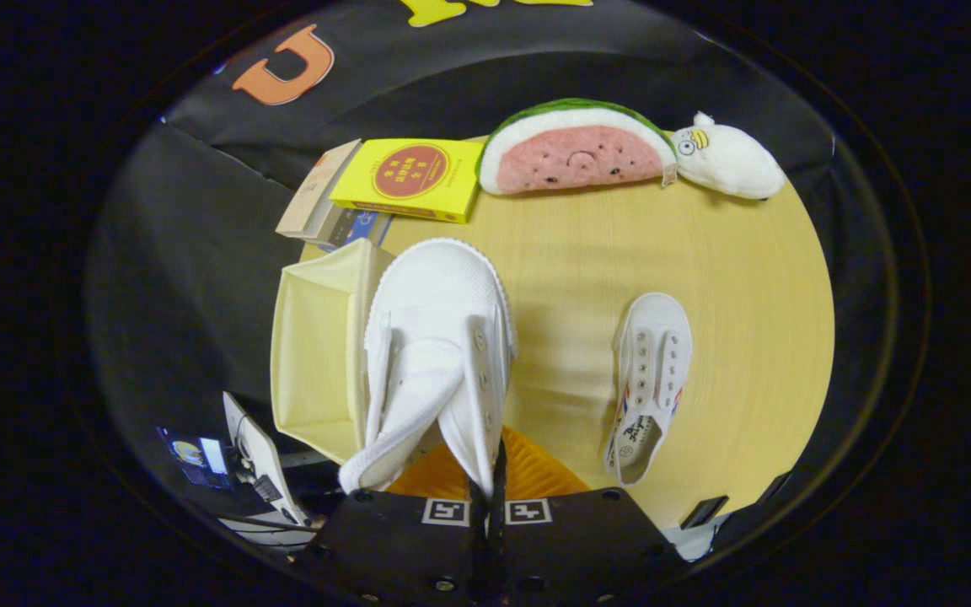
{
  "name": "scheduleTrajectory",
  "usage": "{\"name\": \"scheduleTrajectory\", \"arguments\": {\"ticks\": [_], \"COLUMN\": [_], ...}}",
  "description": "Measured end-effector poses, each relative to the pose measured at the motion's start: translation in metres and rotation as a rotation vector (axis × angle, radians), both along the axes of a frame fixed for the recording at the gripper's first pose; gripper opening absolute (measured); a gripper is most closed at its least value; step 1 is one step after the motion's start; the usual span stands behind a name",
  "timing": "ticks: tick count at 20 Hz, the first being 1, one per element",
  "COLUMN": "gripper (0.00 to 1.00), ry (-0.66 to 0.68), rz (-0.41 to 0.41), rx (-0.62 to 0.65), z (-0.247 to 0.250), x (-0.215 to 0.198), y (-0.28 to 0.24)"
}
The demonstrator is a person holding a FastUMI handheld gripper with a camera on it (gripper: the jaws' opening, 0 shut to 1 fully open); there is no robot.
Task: Open the storage box then place both shoes into the box .Put the left shoe in first, then the right shoe, with the right side of both shoes facing outward in a uniform manner.
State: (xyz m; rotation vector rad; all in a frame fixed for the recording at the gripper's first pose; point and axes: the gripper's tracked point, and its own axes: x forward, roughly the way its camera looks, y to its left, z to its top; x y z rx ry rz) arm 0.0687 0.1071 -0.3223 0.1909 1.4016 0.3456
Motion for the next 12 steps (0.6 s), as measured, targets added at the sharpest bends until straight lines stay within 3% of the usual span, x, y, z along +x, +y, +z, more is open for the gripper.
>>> {"name": "scheduleTrajectory", "arguments": {"ticks": [6, 12], "gripper": [0.01, 0.01], "ry": [-0.018, 0.002], "rz": [0.034, 0.031], "rx": [0.007, -0.012], "z": [0.048, 0.022], "x": [0.006, 0.011], "y": [0.07, 0.158]}}
